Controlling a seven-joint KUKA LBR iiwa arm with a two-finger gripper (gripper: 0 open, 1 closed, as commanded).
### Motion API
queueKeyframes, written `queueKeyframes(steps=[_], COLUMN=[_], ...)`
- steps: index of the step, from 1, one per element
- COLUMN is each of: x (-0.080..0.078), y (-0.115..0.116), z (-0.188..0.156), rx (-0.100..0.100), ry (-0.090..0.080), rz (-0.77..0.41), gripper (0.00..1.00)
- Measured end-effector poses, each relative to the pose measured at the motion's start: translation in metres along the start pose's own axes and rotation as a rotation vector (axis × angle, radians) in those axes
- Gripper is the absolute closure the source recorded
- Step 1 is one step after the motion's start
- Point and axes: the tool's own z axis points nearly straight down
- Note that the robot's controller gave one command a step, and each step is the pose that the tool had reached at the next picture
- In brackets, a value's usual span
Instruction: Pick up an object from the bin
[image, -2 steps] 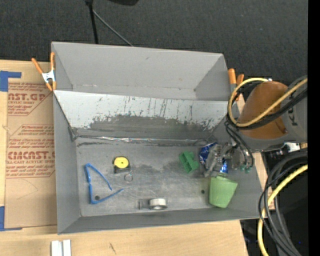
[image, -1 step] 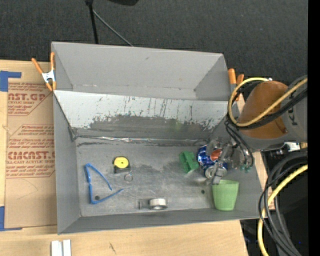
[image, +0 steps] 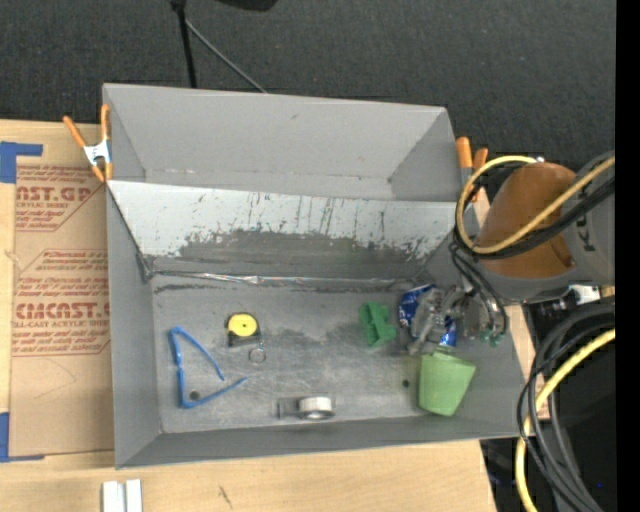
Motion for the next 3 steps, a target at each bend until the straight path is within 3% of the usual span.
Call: queueKeyframes(steps=[1,2,3], x=[-0.0013,0.0,-0.0013], y=[0.0002,-0.0002,0.0001], z=[-0.0005,0.0,-0.0005], rx=[-0.001,0.0,0.0], ry=[-0.005,0.0,-0.005], rz=[0.001,0.0,0.001], gripper=[0.0,1.0,0.0])
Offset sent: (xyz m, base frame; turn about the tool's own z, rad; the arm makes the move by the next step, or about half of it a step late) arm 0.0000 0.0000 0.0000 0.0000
